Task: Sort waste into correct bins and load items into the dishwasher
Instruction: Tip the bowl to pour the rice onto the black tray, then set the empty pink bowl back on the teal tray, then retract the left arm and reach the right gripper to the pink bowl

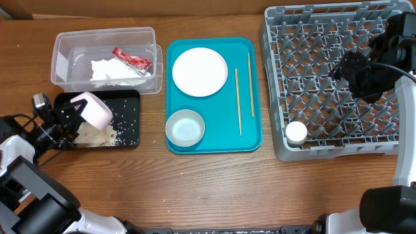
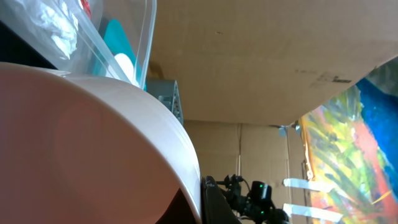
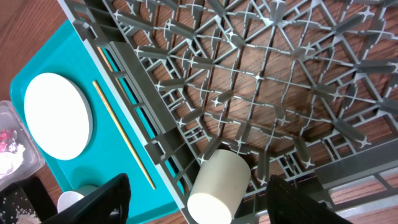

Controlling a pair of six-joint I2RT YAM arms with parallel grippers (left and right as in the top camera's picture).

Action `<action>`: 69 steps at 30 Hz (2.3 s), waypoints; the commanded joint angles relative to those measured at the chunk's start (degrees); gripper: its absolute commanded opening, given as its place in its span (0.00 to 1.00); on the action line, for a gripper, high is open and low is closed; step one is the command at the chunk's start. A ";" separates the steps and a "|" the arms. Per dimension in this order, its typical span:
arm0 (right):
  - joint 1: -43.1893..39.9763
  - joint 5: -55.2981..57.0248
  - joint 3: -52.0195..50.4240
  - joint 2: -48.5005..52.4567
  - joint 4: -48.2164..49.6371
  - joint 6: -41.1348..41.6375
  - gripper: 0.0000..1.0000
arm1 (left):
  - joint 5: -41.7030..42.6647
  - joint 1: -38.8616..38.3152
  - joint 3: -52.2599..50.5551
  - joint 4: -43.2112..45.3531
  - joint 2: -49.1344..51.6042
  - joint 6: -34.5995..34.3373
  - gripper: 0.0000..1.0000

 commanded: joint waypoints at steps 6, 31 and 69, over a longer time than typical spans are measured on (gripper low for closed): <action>0.20 0.04 0.98 -0.59 0.33 -0.44 0.71 | 2.05 -1.64 0.55 0.66 -2.32 -2.05 0.04; 0.20 0.02 0.98 -0.59 0.28 -0.68 0.72 | -82.55 -77.33 16.35 2.14 -6.43 11.65 0.04; 20.96 -1.25 0.94 3.58 6.25 0.02 0.71 | -83.65 -65.05 33.24 -17.73 -8.46 -4.57 0.72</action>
